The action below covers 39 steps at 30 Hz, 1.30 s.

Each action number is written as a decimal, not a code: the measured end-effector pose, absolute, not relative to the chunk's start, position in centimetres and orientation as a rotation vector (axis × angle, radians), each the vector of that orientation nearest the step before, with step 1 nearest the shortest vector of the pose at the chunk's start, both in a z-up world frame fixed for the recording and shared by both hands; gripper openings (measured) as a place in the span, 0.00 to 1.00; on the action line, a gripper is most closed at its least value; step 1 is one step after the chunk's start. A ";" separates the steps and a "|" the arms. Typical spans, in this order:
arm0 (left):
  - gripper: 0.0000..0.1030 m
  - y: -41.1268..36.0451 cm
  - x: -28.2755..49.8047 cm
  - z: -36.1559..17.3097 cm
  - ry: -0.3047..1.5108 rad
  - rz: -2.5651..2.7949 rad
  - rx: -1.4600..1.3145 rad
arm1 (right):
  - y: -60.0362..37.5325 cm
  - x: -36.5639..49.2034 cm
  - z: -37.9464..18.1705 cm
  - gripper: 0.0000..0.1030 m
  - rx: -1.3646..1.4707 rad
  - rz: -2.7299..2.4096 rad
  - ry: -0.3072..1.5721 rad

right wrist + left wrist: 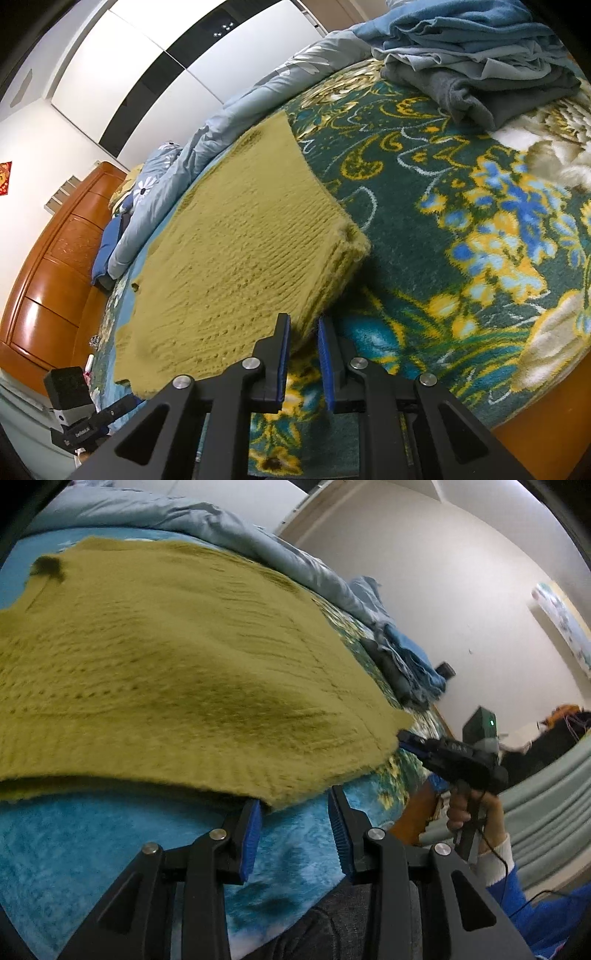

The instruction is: Fold clothes

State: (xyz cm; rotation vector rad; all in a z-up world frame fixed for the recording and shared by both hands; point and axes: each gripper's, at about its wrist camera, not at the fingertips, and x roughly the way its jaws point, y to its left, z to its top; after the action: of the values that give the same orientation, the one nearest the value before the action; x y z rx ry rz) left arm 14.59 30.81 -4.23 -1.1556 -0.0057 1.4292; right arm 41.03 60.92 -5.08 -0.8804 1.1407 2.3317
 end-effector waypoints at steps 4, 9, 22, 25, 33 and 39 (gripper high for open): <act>0.13 30.7 14.8 -4.5 0.030 1.437 -1.167 | 61.0 41.1 -5.2 0.18 -0.876 2.327 1.156; 0.07 30.0 15.0 -4.9 0.008 1.403 -1.187 | 61.0 41.1 -5.3 0.18 -0.877 2.326 1.158; 0.23 25.0 12.6 -2.8 0.004 1.599 -1.177 | 61.0 41.1 -5.0 0.18 -0.885 2.331 1.150; 0.51 21.0 9.8 -1.4 -0.075 1.793 -1.150 | 61.0 41.1 -5.1 0.18 -0.886 2.329 1.151; 0.52 17.6 4.0 -3.9 -0.335 1.893 -1.287 | 61.2 41.2 -5.4 0.18 -0.881 2.318 1.182; 0.51 18.5 5.1 -5.7 -0.415 1.829 -1.316 | 61.4 41.4 -5.4 0.18 -0.861 2.327 1.220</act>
State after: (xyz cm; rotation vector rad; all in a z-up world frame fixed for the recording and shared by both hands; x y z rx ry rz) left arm 5.10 18.55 -5.74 -1.3165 -0.4152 1.8288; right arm 41.43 61.38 -5.40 -0.8609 1.2200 2.3271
